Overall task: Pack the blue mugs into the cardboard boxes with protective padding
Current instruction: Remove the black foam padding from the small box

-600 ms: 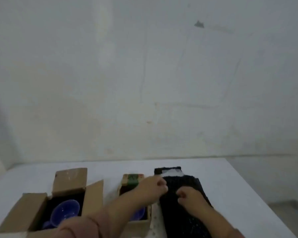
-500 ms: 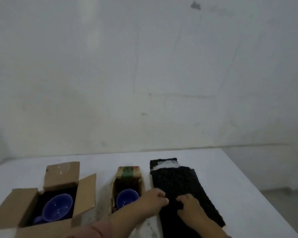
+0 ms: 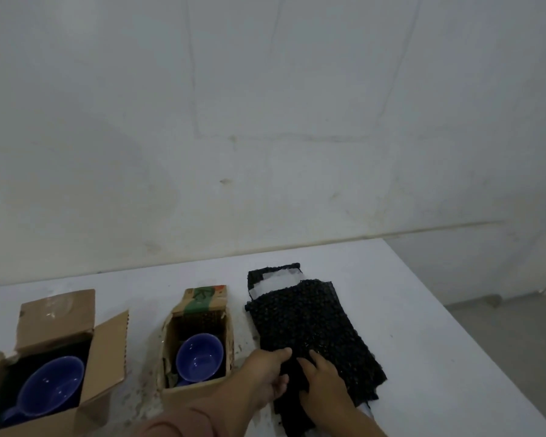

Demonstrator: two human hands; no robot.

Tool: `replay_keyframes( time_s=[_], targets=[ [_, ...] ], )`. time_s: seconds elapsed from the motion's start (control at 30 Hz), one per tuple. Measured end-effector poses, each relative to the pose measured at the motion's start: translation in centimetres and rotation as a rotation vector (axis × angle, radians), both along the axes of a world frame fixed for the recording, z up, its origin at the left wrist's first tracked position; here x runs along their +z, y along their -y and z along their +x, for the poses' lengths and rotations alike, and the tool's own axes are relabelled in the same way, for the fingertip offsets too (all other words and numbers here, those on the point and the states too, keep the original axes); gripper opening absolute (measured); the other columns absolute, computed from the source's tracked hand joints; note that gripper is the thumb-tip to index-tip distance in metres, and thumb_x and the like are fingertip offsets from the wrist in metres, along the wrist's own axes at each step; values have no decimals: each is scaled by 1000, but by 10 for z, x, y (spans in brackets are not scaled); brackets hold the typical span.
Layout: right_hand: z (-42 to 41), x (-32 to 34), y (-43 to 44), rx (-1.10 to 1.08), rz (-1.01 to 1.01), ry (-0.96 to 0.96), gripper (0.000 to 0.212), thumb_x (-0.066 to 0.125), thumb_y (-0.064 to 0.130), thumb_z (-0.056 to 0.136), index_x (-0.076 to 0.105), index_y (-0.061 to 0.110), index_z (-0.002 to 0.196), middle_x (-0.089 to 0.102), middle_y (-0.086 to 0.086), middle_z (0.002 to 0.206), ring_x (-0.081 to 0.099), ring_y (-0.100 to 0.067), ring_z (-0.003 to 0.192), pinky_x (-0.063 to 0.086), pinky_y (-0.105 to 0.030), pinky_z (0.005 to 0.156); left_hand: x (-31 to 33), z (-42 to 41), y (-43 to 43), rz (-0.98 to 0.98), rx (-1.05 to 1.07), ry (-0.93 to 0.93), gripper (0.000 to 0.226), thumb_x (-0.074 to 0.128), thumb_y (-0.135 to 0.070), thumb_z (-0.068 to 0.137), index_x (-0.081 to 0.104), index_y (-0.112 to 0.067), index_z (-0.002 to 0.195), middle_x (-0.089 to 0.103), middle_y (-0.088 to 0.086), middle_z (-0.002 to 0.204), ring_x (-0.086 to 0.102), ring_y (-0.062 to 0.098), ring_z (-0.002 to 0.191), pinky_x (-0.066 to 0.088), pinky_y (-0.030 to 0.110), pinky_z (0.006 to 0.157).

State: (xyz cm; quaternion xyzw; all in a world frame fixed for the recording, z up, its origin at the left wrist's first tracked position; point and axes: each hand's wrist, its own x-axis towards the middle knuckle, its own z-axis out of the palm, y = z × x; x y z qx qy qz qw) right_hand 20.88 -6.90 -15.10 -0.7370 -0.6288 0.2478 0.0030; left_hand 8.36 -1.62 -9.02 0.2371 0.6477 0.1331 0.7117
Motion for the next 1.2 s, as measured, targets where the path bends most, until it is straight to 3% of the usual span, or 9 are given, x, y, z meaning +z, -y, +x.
replay_keyframes(
  time_s=[0.17,0.33,0.5,0.63,0.77,0.9,1.0,1.1,1.2],
  targets=[
    [5,1,2,-19,27,-109,61,48,24,86,28,29,144,16,0,156,20,-24,141,27,-35,113,-5,8,-1,281,-32,69,29,60,-13,90,53,-6,117,63,13,104,61,24,81,53,31,62],
    [26,29,-4,-404,424,-406,28,62,13,83,66,17,110,61,-6,118,54,-21,113,38,-23,92,30,2,-8,467,-20,186,18,56,-3,79,59,-9,97,65,18,94,63,37,91,49,39,74],
    [35,67,-23,-759,216,-1129,30,61,41,85,58,22,109,63,1,114,59,-16,104,49,-37,90,77,-48,-17,514,45,391,21,49,1,77,65,-10,84,67,11,73,62,30,76,46,35,70],
    [10,86,-35,-699,129,-1537,36,60,7,85,54,18,118,65,-9,113,65,-25,98,55,-35,69,90,-95,-19,608,83,348,25,46,5,78,60,-9,93,68,12,76,65,27,68,51,33,62],
    [-22,112,-43,-501,399,-1306,61,60,-4,83,48,44,118,56,-8,129,60,-23,109,54,-36,82,91,-139,-24,734,237,183,41,58,2,87,42,-17,120,62,18,102,64,32,82,55,43,71],
    [-41,139,-47,-157,430,-958,75,66,12,84,34,67,123,35,14,144,33,-11,133,37,-29,104,96,-180,-24,904,96,-83,70,62,-12,90,28,-49,139,32,4,152,37,29,135,41,40,98],
    [-53,158,-48,27,409,-676,49,68,11,82,56,54,101,56,11,121,53,-8,111,42,0,74,99,-204,-22,954,-39,-170,35,54,-17,95,55,-47,111,47,-4,138,50,11,116,44,23,88],
    [-65,177,-51,56,606,-441,36,70,5,74,59,38,68,55,8,89,57,-14,92,36,0,68,112,-222,-17,1014,-298,-427,23,50,-19,96,58,-39,91,59,-8,105,53,-2,85,46,14,67],
    [-81,201,-53,114,631,-517,34,64,1,73,55,32,61,51,14,103,51,-4,102,31,0,74,122,-230,-15,1076,-487,-598,7,60,-32,87,57,-37,84,49,-9,117,51,14,106,48,32,90]
  ],
)
